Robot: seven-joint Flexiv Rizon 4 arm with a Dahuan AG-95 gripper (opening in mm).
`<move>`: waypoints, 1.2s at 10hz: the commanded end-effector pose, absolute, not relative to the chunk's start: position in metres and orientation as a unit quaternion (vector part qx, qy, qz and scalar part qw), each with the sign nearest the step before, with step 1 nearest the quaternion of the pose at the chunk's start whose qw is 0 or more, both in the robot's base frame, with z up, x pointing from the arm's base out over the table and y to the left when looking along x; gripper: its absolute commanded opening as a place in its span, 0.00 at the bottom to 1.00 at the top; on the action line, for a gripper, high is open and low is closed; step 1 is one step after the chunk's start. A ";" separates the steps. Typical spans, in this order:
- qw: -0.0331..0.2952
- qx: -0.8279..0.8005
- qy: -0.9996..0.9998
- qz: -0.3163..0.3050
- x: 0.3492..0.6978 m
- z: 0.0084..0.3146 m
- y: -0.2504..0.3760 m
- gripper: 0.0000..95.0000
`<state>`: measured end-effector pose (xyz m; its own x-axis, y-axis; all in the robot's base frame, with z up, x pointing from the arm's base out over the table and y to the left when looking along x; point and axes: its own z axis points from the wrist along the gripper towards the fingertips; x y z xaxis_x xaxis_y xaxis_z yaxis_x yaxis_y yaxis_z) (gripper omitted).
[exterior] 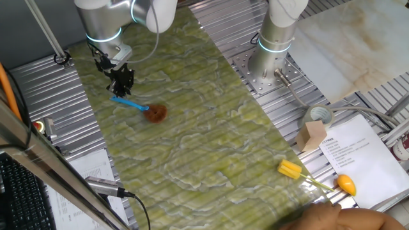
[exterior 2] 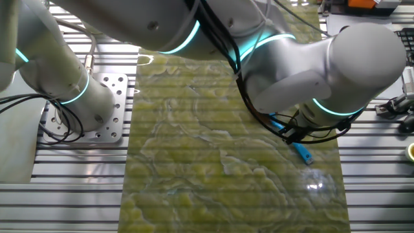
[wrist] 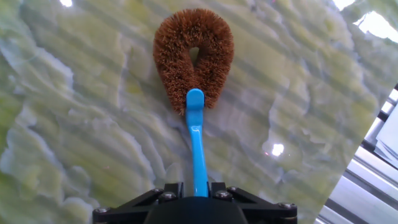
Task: Scrub the table with a brush
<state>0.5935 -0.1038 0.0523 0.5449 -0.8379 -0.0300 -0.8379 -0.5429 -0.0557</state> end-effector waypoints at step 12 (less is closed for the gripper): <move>0.039 -0.880 0.473 -0.010 0.601 0.036 -0.095 0.20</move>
<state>0.6010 -0.0946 0.0362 0.5526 -0.8333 -0.0166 -0.8315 -0.5499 -0.0786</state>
